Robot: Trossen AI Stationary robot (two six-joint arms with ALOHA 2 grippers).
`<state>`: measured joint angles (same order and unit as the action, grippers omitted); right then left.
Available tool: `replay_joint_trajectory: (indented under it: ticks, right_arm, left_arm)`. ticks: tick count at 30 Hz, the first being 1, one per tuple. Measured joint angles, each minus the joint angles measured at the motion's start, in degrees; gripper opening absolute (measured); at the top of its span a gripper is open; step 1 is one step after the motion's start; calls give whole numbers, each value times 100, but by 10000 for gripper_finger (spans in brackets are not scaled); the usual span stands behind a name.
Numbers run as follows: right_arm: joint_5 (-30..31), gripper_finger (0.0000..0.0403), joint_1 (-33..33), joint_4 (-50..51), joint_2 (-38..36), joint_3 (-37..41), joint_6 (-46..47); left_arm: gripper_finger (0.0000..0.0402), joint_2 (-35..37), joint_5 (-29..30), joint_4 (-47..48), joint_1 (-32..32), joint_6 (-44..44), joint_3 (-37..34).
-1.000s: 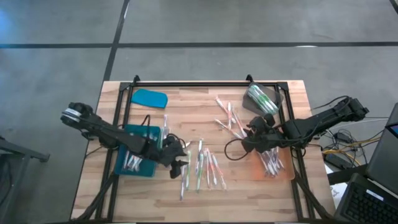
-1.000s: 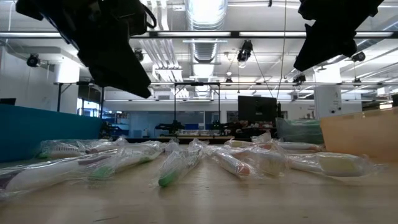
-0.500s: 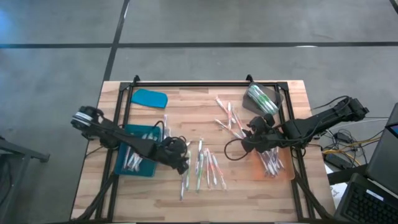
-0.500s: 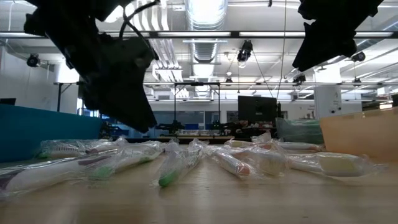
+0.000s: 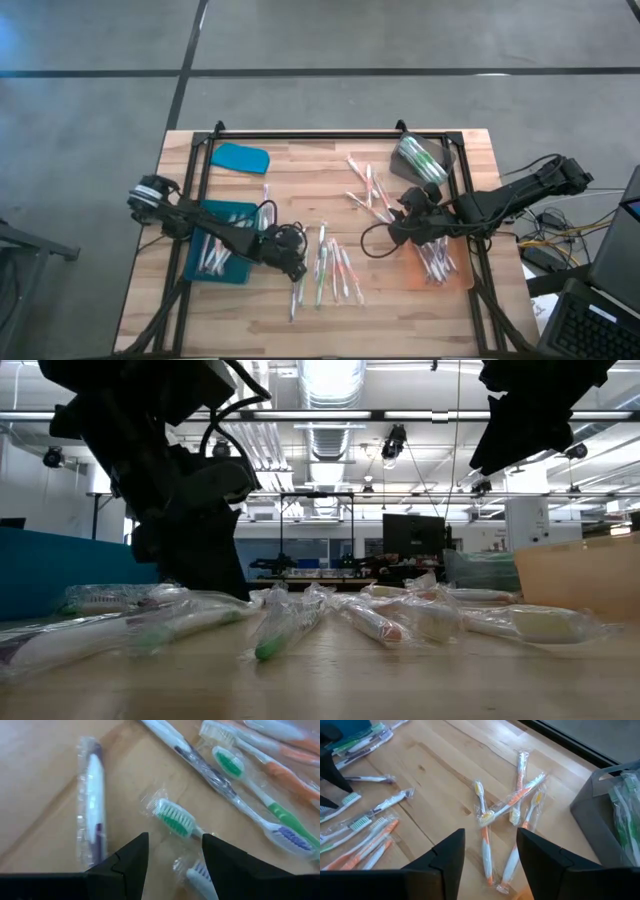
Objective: Pick & Place Toothbrushes
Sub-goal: Put the green toothbrush into the black bin
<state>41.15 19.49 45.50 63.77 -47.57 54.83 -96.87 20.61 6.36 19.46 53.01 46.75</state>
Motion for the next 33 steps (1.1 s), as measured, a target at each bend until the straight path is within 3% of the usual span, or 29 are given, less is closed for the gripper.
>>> replay_joint_trajectory:
  ticks: [11, 23, 33]
  right_arm:
    - [8, 158, 0, 6, 0, 18, 0]
    - [103, 110, -2, 0, 0, 158, 15]
    - [101, 70, -2, 0, 2, 238, 24]
  left_arm:
    - [172, -167, -63, -444, -39, -237, 67]
    - [9, -167, -32, -595, -114, -545, 65]
    - [3, -154, -3, -598, -125, -717, 63]
